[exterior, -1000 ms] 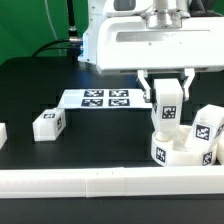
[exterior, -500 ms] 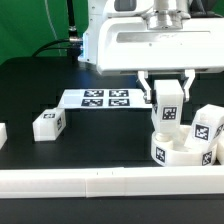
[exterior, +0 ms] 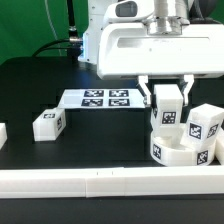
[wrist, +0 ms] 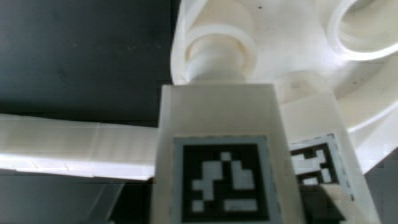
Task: Assemble stool
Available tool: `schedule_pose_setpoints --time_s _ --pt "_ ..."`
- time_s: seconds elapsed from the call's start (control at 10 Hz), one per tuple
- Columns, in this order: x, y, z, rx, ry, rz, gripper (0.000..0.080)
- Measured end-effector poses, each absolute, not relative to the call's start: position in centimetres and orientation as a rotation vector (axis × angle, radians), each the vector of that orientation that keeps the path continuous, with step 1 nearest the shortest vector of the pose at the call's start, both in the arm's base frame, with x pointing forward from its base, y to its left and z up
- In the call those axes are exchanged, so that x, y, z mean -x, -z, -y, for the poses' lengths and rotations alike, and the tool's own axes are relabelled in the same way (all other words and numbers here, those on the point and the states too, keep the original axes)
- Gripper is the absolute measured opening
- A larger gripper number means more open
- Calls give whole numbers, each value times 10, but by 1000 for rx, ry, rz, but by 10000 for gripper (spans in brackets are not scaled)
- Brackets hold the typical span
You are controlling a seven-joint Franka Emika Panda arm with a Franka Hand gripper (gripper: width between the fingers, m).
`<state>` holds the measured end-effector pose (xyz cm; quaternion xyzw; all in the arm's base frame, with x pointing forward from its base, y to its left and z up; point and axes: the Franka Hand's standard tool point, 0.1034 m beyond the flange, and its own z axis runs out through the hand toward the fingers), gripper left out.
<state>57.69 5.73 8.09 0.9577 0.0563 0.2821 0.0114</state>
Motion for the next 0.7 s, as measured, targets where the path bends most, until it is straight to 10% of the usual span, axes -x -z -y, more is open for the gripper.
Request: schedule_pose_setpoints --time_s 0.4,0.7 --pt "-576 -78 -54 -2996 -841 -186 360" --pt "-579 -89 -54 -3000 -822 -206 638"
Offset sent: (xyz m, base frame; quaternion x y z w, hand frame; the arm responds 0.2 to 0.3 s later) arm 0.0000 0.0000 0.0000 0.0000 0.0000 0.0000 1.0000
